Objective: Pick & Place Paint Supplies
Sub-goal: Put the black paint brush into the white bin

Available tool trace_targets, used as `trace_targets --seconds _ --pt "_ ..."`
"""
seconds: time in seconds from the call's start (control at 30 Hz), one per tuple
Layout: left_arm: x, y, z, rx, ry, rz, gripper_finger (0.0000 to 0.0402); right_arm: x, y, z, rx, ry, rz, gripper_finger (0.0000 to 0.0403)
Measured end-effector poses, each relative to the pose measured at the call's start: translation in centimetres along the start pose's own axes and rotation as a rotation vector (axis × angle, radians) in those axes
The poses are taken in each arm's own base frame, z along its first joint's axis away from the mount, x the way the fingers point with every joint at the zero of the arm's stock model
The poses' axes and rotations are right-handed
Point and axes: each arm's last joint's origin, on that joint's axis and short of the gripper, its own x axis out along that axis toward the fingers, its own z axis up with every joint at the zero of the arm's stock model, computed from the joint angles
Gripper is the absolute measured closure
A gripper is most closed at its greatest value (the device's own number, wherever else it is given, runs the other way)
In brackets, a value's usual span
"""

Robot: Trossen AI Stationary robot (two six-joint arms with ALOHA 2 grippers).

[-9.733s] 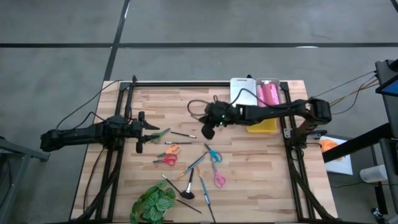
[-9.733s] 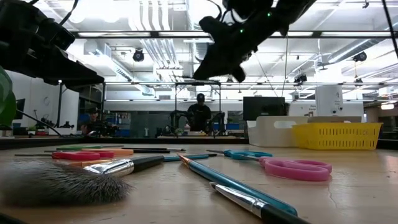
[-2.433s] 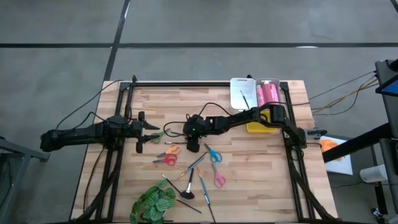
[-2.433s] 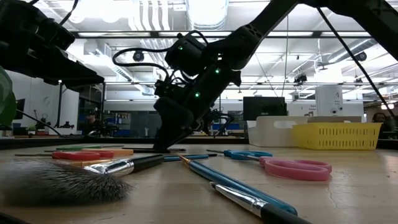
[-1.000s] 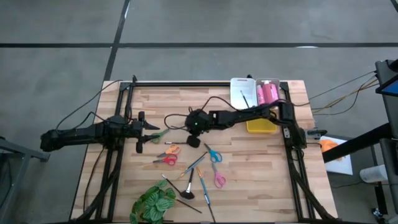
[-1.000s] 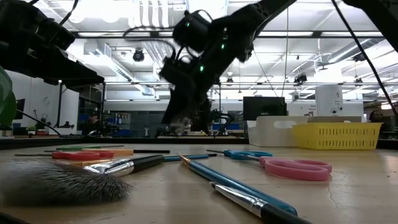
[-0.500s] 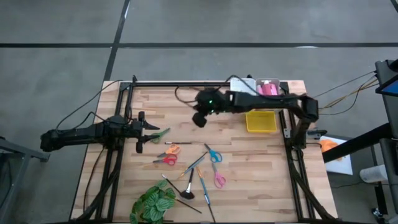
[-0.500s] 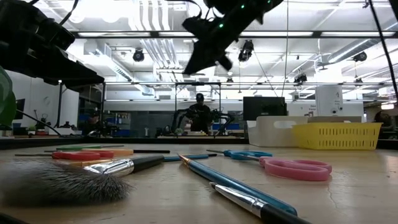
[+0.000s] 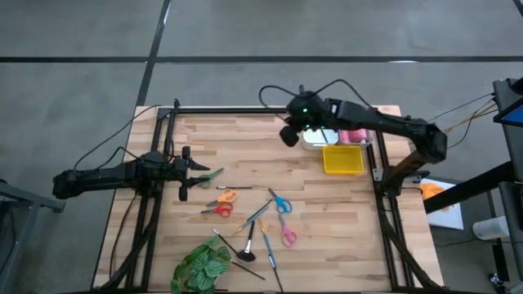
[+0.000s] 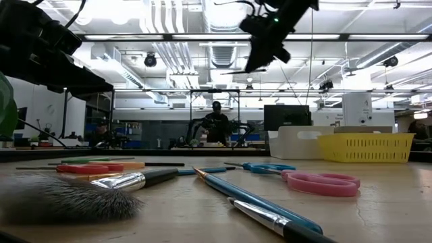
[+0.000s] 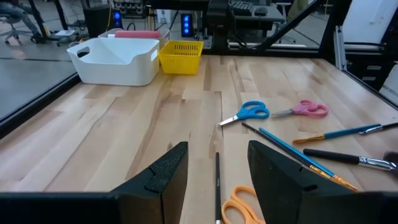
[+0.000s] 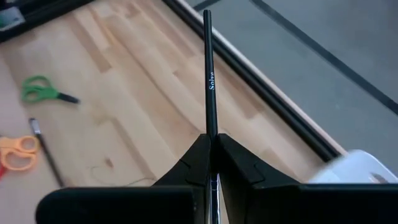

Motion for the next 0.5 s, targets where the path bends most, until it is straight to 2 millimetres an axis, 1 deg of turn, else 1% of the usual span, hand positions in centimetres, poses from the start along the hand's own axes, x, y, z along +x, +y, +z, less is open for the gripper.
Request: trace_targets --seconds 0.13,0.27,0.5 --pt "0.0 0.0 0.0 0.000 0.001 0.001 0.0232 -0.7 -2.1 -1.3 0.069 0.001 -0.036 0.0386" --pt "0.0 0.0 0.0 0.000 0.000 0.001 0.0232 -0.9 -4.1 -3.0 0.158 0.001 -0.079 0.0386" --pt "0.0 0.0 0.0 0.000 0.000 0.000 0.0232 -0.6 -6.9 -6.7 0.342 0.005 -0.226 0.0386"
